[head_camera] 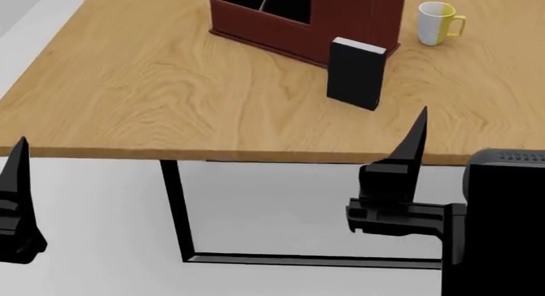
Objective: Pick up the book and place it in the front compartment of the caddy.
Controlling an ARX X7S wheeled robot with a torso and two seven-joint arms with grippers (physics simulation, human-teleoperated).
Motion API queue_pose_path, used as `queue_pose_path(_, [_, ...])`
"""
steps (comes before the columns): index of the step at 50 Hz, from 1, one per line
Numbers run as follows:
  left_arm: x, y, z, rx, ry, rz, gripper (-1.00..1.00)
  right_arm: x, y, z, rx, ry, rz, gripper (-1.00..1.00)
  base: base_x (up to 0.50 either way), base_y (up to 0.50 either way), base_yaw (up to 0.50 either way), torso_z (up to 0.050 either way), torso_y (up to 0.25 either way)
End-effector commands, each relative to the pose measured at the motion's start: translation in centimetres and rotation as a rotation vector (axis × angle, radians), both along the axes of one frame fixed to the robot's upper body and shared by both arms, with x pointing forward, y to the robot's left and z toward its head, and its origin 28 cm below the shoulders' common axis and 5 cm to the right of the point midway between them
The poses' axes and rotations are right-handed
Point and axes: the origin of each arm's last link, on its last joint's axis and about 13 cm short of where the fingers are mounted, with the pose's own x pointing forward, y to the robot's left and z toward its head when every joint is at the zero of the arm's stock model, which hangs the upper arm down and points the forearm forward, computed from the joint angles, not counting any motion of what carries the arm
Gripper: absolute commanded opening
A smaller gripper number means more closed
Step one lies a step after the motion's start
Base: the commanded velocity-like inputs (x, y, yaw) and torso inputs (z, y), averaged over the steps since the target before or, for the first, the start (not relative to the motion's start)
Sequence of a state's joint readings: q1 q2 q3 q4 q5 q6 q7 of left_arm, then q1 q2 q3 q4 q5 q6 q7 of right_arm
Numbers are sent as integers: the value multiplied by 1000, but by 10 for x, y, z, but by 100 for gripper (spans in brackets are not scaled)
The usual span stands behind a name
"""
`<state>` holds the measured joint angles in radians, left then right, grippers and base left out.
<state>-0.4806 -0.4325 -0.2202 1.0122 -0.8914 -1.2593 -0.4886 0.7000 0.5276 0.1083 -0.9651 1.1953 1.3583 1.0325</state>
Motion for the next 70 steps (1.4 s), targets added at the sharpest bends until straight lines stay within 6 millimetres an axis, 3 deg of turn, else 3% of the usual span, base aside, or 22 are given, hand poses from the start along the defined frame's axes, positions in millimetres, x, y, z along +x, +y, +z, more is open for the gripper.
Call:
queue_pose_path(1, [0, -1, 0, -1, 1, -4, 100, 2, -1, -1, 4, 11, -9, 100, 500, 0, 0, 0, 0])
queue_pose_path(70, [-1, -1, 0, -1, -7, -1, 100, 1, -1, -2, -3, 4, -7, 100, 500, 0, 0, 0, 1])
